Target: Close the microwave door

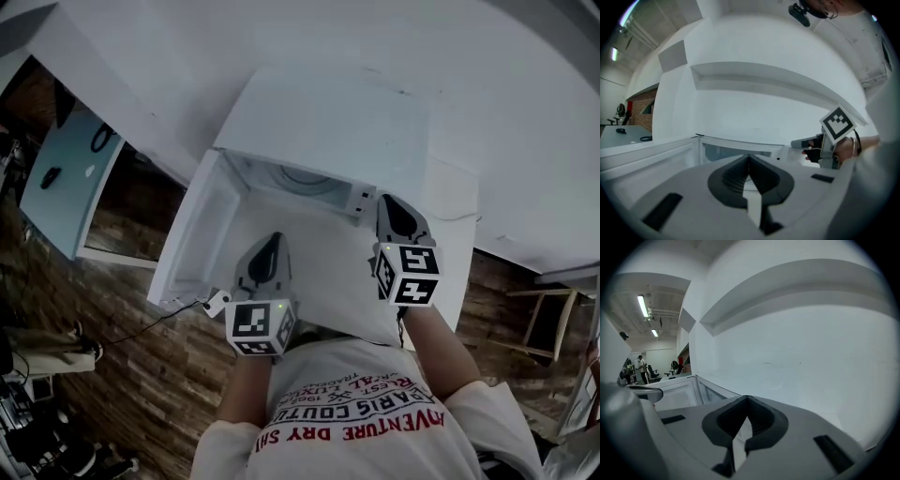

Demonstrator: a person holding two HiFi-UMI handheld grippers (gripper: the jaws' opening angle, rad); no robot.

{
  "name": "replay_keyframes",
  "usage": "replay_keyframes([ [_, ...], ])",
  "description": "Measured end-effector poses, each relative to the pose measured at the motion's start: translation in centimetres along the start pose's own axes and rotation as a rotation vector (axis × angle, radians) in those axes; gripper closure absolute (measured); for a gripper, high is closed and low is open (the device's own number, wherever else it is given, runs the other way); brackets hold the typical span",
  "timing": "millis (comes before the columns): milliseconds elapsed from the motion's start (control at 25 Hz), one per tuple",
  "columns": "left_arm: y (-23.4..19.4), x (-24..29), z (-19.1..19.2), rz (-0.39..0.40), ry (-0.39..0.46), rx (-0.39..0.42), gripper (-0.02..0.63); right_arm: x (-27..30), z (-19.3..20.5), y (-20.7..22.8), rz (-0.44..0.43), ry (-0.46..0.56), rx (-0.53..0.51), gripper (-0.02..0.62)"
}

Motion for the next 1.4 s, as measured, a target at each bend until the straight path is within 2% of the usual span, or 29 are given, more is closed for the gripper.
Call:
replay_keyframes([
  [200, -1.7, -3.0, 1.2, -0.117, 0.009, -0.024, 0.6, -0.2, 0.1, 0.3, 0.02, 0.008, -0.045, 0.584],
  [440, -5.4, -9.1, 3.7, -0.35, 0.016, -0.089, 0.6, 0.1, 0.2, -0.6, 0.08, 0.044, -0.101, 0.584],
  [880, -13.8, -19.5, 7.2, -0.688, 0.029, -0.183, 0.6, -0.4, 0.1, -1.0, 0.126, 0.067, -0.091, 0.584],
  [1000, -16.8, -20.8, 7.4, -0.734, 0.032, -0.198, 0.6, -0.6, 0.0, -1.4, 0.131, 0.068, -0.101, 0.584],
  [1160, -20.0, -21.3, 7.6, -0.752, 0.034, -0.233, 0.6, -0.6, 0.1, -1.7, 0.139, 0.068, -0.1, 0.584],
  [1280, -21.9, -21.0, 7.7, -0.747, 0.033, -0.261, 0.6, -0.6, 0.3, -1.8, 0.161, 0.075, -0.105, 0.584],
  [1400, -23.3, -20.0, 7.5, -0.714, 0.02, -0.249, 0.6, -0.6, 0.4, -1.8, 0.181, 0.087, -0.089, 0.584],
])
Point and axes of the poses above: the fingertips, and each gripper's own axes: x forward along the fingers, y to its right, z out of its underside, the point moved 7 cm from there along -x, backward along the fingers, and after that the axes turned 7 degrees about -x, right-handed, at the moved point
